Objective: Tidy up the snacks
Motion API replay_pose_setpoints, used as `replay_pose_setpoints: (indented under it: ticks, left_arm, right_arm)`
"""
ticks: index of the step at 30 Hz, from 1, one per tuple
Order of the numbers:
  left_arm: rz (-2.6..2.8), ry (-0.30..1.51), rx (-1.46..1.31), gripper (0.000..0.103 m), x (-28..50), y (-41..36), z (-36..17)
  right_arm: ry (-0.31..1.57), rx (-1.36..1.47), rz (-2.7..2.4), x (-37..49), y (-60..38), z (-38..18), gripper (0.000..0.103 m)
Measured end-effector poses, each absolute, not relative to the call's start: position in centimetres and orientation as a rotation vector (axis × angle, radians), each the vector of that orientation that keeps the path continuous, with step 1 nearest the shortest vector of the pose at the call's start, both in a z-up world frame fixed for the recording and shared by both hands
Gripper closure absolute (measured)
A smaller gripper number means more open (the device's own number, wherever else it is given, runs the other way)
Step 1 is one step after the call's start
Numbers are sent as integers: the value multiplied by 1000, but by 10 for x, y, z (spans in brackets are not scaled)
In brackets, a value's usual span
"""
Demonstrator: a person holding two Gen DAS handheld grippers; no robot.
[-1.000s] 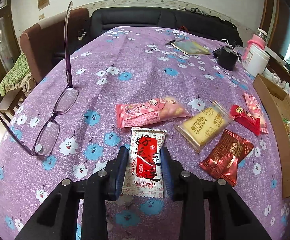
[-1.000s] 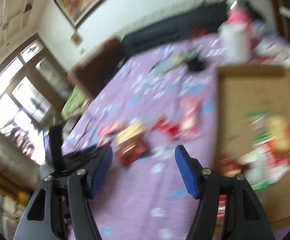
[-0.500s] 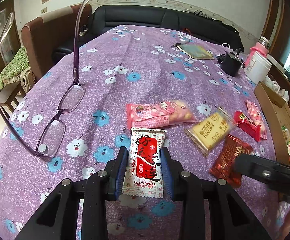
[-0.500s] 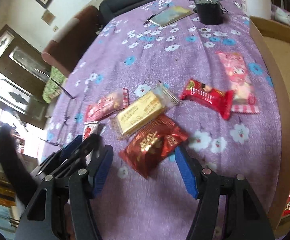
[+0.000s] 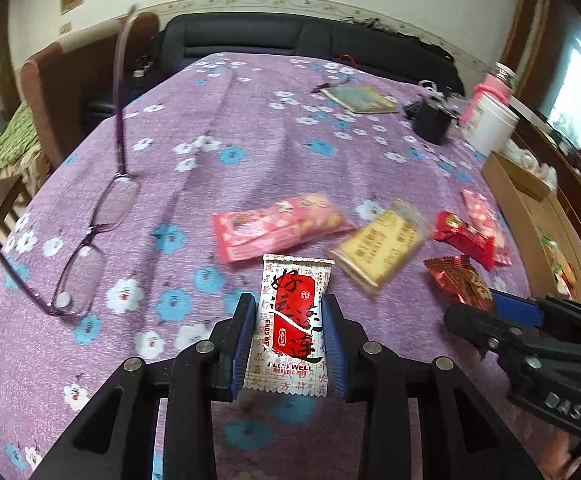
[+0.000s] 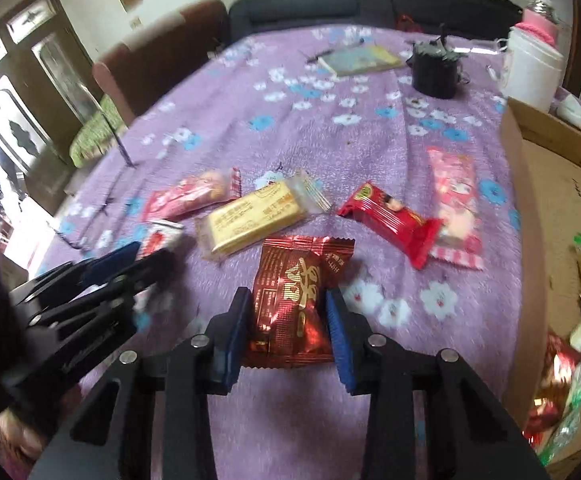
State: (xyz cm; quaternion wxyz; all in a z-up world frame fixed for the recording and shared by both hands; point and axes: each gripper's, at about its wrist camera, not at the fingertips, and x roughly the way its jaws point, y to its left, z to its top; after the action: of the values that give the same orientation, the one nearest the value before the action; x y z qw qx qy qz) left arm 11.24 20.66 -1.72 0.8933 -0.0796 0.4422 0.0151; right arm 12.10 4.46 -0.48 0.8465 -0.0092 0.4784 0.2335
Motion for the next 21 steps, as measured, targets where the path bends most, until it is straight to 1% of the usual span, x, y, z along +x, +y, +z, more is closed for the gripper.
replay_pose_setpoints:
  ticks: [3, 10, 17, 21]
  left_arm:
    - [23, 910, -140, 68, 112, 201, -17]
    - [35, 928, -137, 68, 115, 204, -22]
    - [67, 914, -29, 68, 114, 187, -24]
    - [83, 861, -12, 68, 107, 186, -17]
  right_arm:
    - [927, -5, 475, 108, 32, -2, 67]
    - [858, 24, 479, 108, 19, 6, 67]
    - [849, 53, 491, 109, 13, 9, 67]
    - [820, 49, 488, 106, 12, 13, 67]
